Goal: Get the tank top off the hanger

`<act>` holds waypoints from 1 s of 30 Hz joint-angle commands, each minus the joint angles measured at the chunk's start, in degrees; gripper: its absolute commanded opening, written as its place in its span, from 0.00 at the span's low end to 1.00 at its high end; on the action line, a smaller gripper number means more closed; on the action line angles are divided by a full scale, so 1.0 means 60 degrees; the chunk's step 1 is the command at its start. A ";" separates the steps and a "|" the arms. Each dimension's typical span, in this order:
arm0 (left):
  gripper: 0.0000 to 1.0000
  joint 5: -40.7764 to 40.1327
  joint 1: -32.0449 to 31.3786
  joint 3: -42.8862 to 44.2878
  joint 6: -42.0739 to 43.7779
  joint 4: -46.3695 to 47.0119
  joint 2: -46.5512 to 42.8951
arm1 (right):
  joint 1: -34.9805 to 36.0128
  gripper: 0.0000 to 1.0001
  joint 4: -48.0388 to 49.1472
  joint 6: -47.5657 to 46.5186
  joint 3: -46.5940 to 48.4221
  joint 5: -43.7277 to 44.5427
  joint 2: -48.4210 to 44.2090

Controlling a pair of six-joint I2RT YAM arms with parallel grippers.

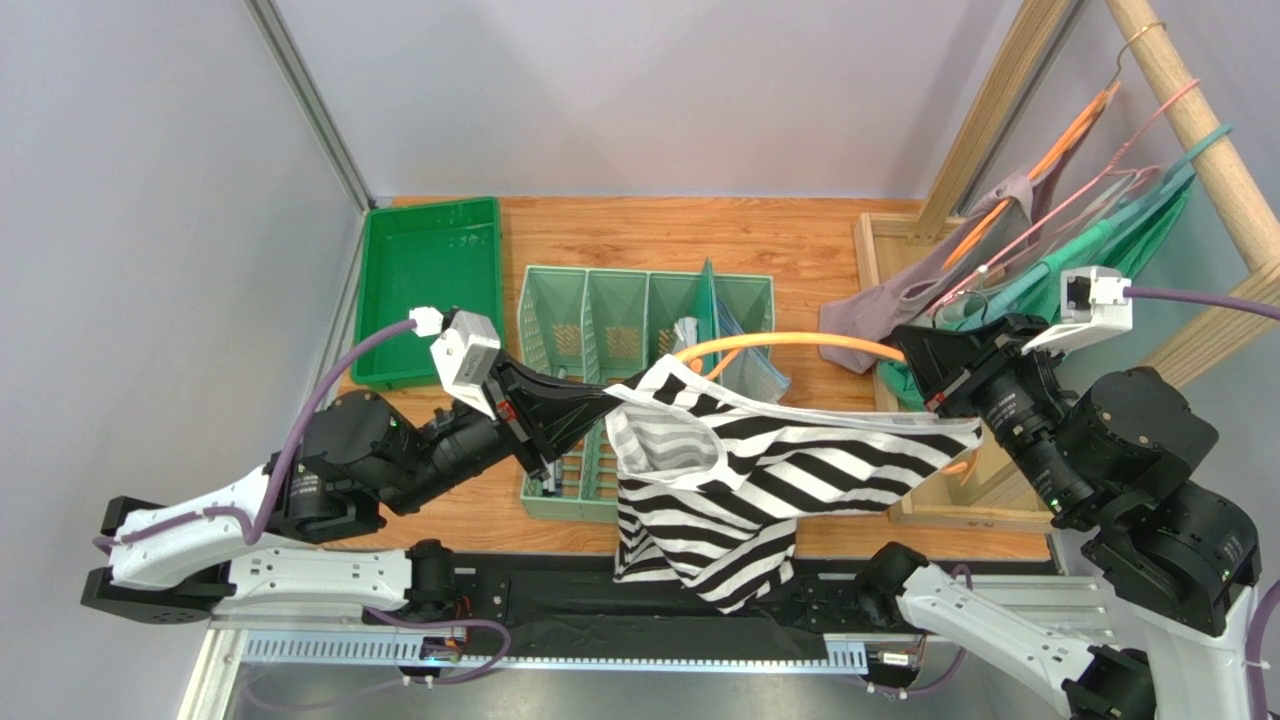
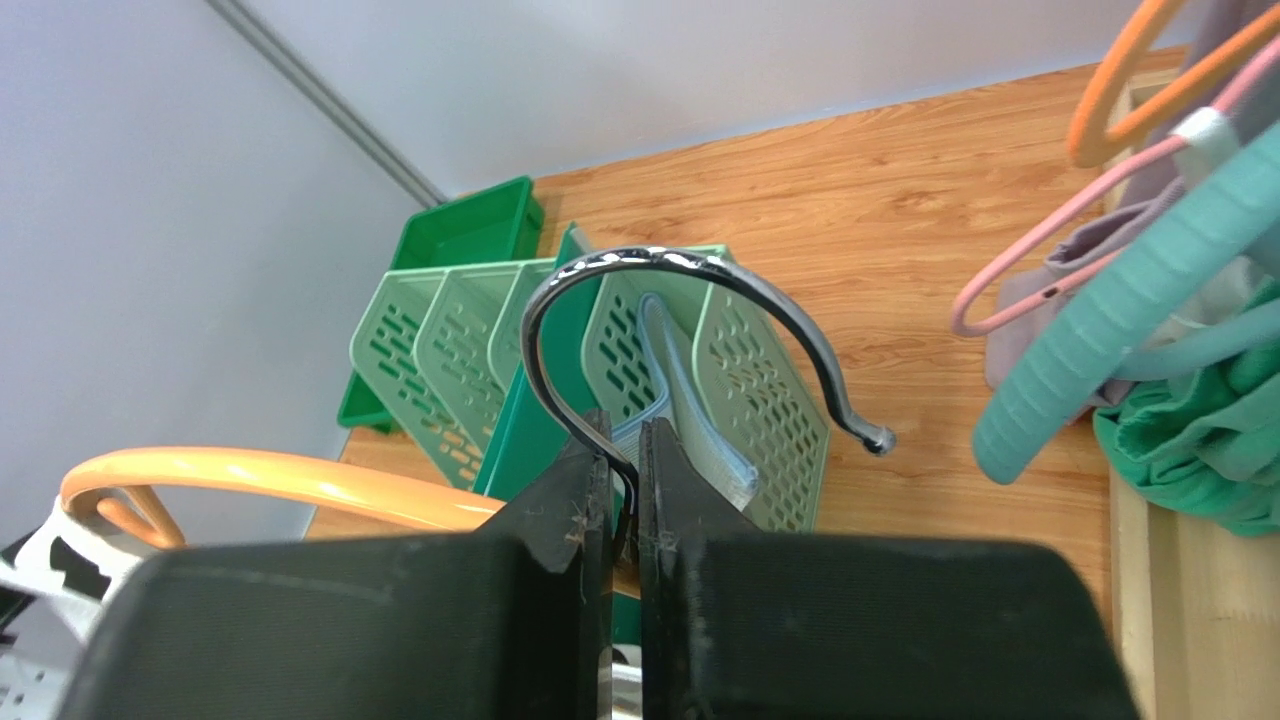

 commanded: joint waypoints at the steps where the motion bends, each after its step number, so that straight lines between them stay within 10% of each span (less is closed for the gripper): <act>1: 0.00 0.0287 -0.0044 0.0166 0.0155 0.0514 -0.0224 | -0.0028 0.00 0.0094 0.0428 0.0106 0.1493 0.0093; 10: 0.00 -0.1046 -0.0044 -0.0317 -0.0329 -0.0116 -0.0811 | -0.0028 0.00 0.1892 0.2022 -0.0947 0.1583 -0.1107; 24: 0.00 -0.0138 0.0102 0.1381 -0.0549 -0.0745 0.2323 | -0.0028 0.00 0.5908 0.5713 -0.2106 -0.3263 -0.0494; 30: 0.00 0.1164 0.0877 0.1089 -0.1164 -0.0848 0.2588 | -0.0028 0.00 0.5371 0.5162 -0.1522 -0.3036 -0.0698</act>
